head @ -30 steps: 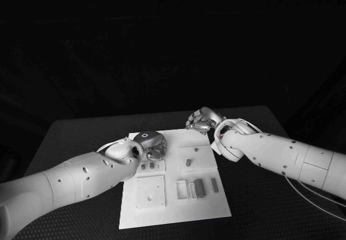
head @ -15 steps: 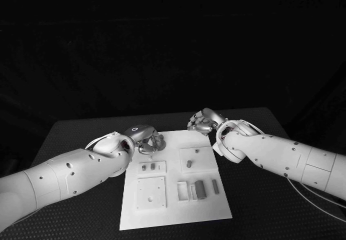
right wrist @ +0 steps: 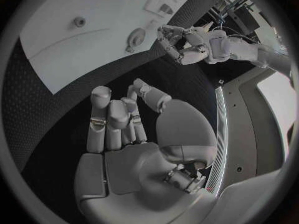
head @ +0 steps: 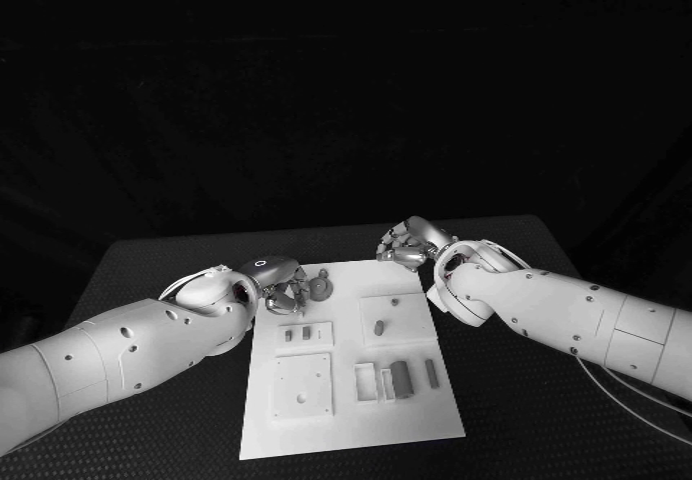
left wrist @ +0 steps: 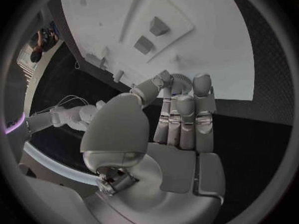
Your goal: Assemble the parts on the task board
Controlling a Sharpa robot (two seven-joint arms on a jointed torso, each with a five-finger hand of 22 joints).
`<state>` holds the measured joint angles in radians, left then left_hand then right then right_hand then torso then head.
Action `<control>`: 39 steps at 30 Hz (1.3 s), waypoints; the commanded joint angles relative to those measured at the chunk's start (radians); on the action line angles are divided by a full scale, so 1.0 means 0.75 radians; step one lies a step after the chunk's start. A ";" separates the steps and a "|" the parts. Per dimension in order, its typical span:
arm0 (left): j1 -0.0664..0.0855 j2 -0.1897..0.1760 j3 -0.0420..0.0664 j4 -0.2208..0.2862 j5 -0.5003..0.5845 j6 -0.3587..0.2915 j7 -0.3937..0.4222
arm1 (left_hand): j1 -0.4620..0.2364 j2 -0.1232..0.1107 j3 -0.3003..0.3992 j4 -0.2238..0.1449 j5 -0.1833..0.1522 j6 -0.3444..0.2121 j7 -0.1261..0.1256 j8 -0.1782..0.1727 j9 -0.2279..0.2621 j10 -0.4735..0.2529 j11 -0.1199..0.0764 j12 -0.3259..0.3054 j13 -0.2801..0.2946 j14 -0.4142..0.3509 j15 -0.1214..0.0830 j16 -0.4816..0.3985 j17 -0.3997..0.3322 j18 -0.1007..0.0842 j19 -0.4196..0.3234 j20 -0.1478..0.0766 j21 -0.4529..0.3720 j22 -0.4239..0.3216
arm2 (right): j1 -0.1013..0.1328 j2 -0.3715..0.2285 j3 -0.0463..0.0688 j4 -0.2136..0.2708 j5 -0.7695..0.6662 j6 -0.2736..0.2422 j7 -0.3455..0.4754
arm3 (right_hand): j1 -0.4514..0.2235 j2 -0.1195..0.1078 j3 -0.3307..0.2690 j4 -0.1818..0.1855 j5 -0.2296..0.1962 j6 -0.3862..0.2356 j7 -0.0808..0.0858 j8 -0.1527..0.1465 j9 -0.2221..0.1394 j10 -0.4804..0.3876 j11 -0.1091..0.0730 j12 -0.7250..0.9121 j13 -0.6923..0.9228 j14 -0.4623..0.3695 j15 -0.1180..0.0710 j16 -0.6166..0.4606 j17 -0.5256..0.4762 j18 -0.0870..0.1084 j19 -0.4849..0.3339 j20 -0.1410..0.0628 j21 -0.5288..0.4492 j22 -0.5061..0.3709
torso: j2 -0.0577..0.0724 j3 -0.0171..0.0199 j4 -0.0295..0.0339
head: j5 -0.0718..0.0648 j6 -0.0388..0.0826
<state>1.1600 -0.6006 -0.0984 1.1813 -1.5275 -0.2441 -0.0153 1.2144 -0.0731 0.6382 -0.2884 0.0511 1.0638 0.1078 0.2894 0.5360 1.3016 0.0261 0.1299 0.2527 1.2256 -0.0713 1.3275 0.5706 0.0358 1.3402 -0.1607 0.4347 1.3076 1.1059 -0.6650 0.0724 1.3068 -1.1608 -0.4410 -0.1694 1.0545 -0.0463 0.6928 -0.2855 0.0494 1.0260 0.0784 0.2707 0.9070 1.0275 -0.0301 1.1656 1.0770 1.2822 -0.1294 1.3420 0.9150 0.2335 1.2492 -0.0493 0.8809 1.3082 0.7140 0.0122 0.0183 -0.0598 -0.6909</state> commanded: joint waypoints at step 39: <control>0.000 0.020 -0.028 -0.016 -0.118 0.136 -0.016 | 0.003 0.010 0.005 0.001 0.004 0.011 -0.004 0.009 0.002 0.024 0.012 -0.002 0.015 -0.004 -0.008 0.004 -0.003 0.096 -0.008 -0.008 0.006 0.029 | 0.000 0.001 0.001 -0.001 -0.007 0.004 0.008 | 0.001 -0.012 0.002 0.000 0.005 0.011 0.003 -0.008 0.002 0.009 0.002 -0.009 -0.002 -0.002 -0.008 -0.008 0.002 0.038 0.002 -0.001 -0.004 0.026 | 0.001 0.0018 -0.0015 | 0.001 -0.010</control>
<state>1.1626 -0.5865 -0.1182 1.1676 -1.6034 -0.1811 -0.0259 1.2202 -0.0755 0.6387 -0.2880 0.0471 1.0656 0.1062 0.2933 0.5398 1.3046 0.0279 0.1266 0.2635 1.2239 -0.0726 1.3272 0.5690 0.0342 1.3359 -0.1643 0.4347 1.3073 1.1059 -0.6648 0.0724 1.3056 -1.1608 -0.4410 -0.1696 1.0545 -0.0463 0.6928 -0.2855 0.0494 1.0260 0.0784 0.2707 0.9079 1.0275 -0.0301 1.1656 1.0770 1.2822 -0.1294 1.3420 0.9150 0.2335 1.2492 -0.0493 0.8810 1.3082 0.7150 0.0137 0.0170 -0.0593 -0.6982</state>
